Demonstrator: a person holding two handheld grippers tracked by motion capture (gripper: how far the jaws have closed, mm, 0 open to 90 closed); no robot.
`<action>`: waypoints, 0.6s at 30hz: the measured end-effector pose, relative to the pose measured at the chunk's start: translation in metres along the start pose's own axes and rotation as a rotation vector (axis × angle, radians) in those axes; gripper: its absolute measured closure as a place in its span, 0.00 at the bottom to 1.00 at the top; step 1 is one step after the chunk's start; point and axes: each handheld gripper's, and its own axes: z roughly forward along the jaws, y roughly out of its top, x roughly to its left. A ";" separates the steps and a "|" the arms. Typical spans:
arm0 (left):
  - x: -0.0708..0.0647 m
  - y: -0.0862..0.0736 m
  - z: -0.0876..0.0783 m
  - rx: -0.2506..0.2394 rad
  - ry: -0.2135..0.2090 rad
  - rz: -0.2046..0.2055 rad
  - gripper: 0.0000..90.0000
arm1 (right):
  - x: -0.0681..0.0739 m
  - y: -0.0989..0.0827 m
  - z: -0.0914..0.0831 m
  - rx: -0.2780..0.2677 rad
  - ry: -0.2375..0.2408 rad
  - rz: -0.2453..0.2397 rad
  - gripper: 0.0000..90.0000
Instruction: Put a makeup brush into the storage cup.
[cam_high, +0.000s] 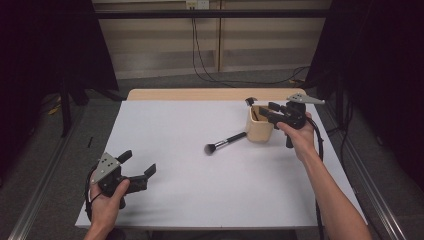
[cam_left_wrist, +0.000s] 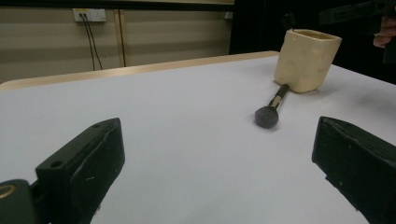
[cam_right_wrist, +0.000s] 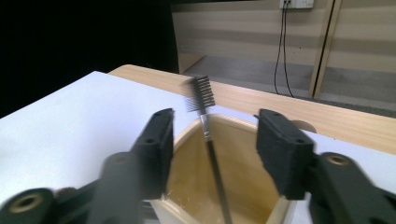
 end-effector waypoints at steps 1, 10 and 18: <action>0.000 0.000 0.000 -0.001 0.000 -0.003 0.03 | 0.001 0.000 -0.001 -0.006 0.000 -0.001 0.43; 0.003 -0.001 -0.002 -0.006 0.008 -0.015 0.03 | 0.005 -0.003 -0.012 -0.040 -0.048 -0.004 0.03; 0.001 0.000 -0.002 -0.009 0.003 -0.008 0.03 | 0.007 -0.008 -0.028 -0.057 -0.044 0.001 0.00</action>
